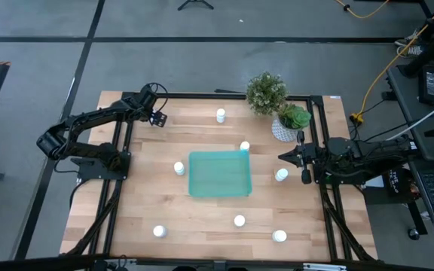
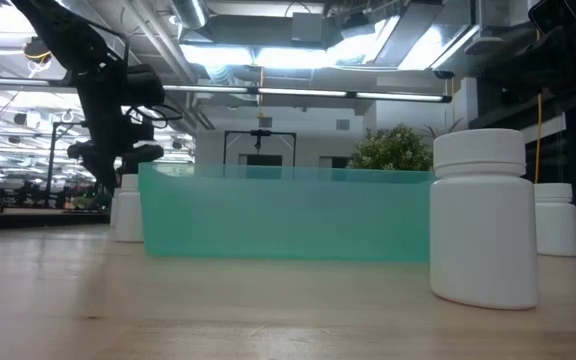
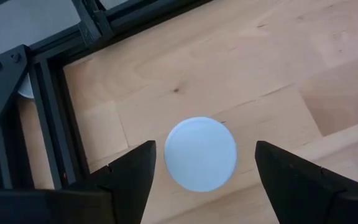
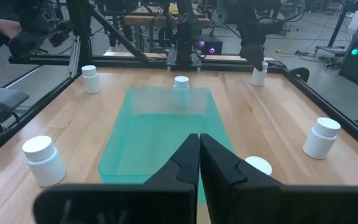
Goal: Pick and place pill bottles into a basket
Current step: Put the white pill bottle into the blue bin
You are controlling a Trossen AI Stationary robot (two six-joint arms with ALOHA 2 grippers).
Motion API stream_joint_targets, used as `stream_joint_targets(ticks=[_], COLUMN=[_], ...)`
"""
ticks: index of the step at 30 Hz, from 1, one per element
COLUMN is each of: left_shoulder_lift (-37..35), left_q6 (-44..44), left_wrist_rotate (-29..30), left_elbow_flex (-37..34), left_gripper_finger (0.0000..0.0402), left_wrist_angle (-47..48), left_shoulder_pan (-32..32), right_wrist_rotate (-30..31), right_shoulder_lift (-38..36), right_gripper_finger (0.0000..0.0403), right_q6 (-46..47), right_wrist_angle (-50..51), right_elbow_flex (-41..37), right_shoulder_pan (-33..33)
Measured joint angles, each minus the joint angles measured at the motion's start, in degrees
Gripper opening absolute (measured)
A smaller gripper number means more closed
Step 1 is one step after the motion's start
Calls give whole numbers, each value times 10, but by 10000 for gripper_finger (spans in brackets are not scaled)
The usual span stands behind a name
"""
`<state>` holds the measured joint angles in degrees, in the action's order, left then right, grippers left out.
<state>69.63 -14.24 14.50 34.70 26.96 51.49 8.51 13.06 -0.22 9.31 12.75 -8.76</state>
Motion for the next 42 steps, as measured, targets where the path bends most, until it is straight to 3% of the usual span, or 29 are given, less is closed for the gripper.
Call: stream_joint_targets(ticks=[10, 34, 42], left_shoulder_lift=[0, 0, 0], left_q6=[0, 0, 0], left_wrist_rotate=[19, 8, -22], left_elbow_flex=[0, 0, 0], left_gripper_finger=[221, 214, 173], left_wrist_angle=[0, 0, 2], left_shoulder_pan=[0, 0, 0], right_wrist_rotate=[0, 0, 0], right_shoulder_lift=[0, 0, 0], right_gripper_finger=[16, 16, 16], right_q6=[0, 0, 0], right_wrist_angle=[0, 0, 0], right_elbow_flex=[0, 0, 0], right_shoulder_pan=[0, 0, 0])
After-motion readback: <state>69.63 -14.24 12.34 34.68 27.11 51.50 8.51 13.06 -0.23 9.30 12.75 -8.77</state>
